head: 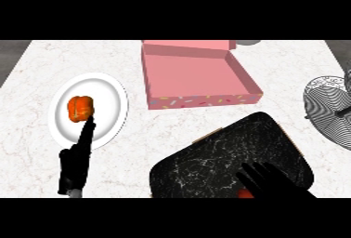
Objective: Pick the bell pepper from the tray and place it in the tiered basket
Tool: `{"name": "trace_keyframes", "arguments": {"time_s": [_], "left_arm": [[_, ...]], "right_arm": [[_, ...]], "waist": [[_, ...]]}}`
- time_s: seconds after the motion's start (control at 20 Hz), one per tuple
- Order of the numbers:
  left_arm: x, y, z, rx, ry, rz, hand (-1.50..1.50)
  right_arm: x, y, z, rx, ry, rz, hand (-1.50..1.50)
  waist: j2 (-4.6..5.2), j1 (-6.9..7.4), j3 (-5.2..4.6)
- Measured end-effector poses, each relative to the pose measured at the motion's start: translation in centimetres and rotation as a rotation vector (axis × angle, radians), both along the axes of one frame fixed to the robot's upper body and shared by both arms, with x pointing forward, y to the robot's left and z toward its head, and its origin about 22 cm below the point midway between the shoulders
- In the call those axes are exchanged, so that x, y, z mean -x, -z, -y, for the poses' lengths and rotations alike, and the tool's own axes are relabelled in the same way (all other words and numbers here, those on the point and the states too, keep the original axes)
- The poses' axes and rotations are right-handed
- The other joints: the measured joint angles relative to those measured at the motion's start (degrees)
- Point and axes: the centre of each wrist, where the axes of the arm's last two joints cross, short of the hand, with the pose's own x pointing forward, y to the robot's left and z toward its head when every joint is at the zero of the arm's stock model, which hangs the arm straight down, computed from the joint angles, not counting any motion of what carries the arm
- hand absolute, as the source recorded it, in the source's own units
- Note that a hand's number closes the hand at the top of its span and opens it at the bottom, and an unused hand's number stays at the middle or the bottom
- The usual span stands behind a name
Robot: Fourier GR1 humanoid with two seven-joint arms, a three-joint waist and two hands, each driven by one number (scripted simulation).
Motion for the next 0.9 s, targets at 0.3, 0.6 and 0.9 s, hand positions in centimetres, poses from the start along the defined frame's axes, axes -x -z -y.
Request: {"name": "trace_keyframes", "arguments": {"time_s": [0.3, 0.6, 0.9], "left_arm": [[0.5, 0.0, -0.1, -0.001, 0.011, 0.014, 0.00], [0.4, 0.2, 0.2, 0.004, 0.010, 0.010, 0.00], [0.5, 0.4, 0.1, 0.008, 0.017, 0.018, 0.00]], "right_arm": [[-0.5, 0.0, -1.1, 0.034, 0.000, -0.010, -1.50], [-1.0, 1.5, -1.7, 0.062, 0.016, -0.054, -1.50], [-1.9, 3.1, -1.5, 0.075, 0.028, -0.091, -1.50]], "waist": [[-0.01, 0.06, 0.04], [-0.01, 0.04, 0.07], [-0.07, -0.01, 0.14]]}}
